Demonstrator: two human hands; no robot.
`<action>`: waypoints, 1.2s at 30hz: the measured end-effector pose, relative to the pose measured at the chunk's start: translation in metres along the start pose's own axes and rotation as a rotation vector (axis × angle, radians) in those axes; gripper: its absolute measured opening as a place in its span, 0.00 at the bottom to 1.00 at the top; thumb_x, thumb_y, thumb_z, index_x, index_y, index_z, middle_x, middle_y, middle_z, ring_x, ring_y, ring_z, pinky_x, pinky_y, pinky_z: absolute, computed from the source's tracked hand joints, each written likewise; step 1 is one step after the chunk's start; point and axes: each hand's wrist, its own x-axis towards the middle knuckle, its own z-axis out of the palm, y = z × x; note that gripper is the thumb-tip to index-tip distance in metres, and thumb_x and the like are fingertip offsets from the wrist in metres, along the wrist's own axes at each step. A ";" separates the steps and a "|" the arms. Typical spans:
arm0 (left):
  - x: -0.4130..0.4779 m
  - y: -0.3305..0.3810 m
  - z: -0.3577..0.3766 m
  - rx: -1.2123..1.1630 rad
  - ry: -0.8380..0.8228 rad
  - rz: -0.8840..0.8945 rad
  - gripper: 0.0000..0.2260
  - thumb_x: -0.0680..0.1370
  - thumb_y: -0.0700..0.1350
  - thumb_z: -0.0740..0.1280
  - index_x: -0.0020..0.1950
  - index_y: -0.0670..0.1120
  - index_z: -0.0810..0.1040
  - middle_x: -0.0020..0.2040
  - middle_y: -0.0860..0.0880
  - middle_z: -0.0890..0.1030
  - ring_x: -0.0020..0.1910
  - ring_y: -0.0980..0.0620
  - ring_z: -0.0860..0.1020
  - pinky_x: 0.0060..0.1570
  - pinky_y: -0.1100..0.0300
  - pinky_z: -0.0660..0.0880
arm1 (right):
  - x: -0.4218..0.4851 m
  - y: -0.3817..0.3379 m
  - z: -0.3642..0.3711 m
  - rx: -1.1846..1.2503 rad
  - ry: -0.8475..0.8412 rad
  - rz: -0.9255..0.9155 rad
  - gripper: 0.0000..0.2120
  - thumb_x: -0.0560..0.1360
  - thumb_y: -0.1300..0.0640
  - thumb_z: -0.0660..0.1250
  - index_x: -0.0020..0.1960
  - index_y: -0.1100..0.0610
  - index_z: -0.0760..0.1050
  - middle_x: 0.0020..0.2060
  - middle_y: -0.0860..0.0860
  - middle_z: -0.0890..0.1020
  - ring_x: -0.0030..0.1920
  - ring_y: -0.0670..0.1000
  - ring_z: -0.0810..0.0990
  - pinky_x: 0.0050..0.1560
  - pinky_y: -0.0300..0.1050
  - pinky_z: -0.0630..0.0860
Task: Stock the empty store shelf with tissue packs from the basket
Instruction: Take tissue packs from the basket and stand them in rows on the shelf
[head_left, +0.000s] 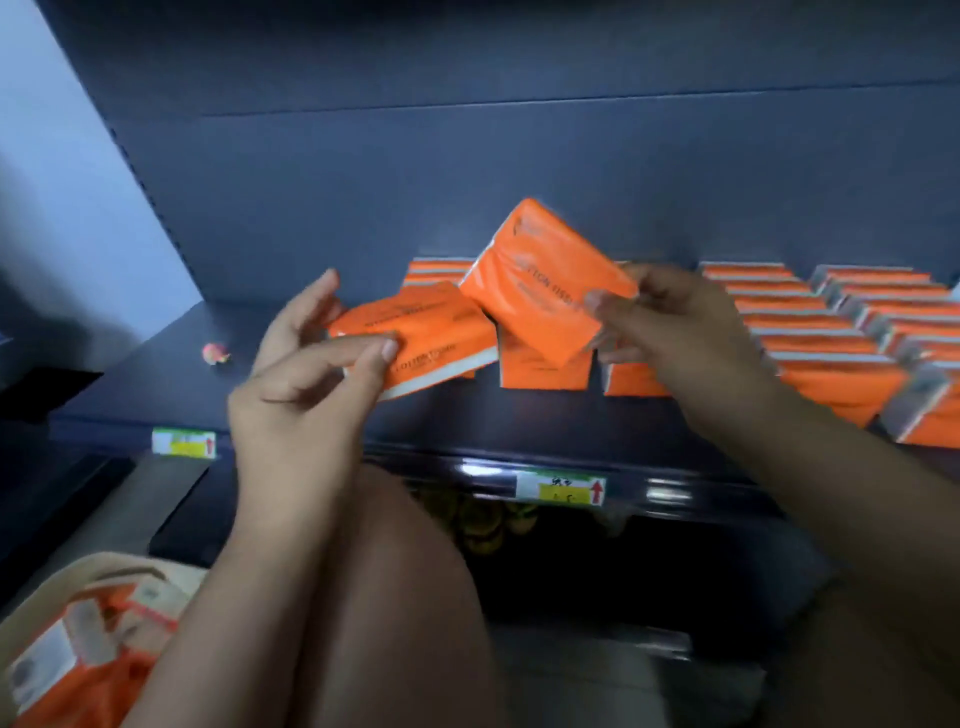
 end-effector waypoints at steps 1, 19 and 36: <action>0.005 -0.002 0.018 -0.071 -0.019 -0.018 0.12 0.76 0.41 0.76 0.55 0.56 0.87 0.73 0.53 0.77 0.73 0.54 0.75 0.71 0.55 0.72 | 0.000 0.006 -0.017 0.010 0.039 0.007 0.02 0.79 0.59 0.72 0.52 0.54 0.82 0.36 0.51 0.84 0.37 0.47 0.85 0.44 0.49 0.83; 0.031 -0.069 0.100 -0.690 -0.036 -0.527 0.27 0.76 0.24 0.65 0.75 0.38 0.70 0.63 0.40 0.83 0.62 0.43 0.81 0.68 0.46 0.76 | 0.031 0.021 -0.102 -0.145 0.175 0.004 0.13 0.72 0.62 0.75 0.52 0.48 0.84 0.45 0.44 0.84 0.45 0.47 0.85 0.48 0.50 0.84; 0.028 -0.061 0.123 -0.749 -0.175 -0.679 0.21 0.78 0.35 0.63 0.71 0.42 0.78 0.62 0.44 0.83 0.62 0.44 0.81 0.61 0.50 0.78 | 0.013 0.034 -0.119 -0.880 -0.023 0.195 0.15 0.71 0.57 0.76 0.56 0.46 0.82 0.44 0.44 0.80 0.49 0.49 0.77 0.47 0.42 0.67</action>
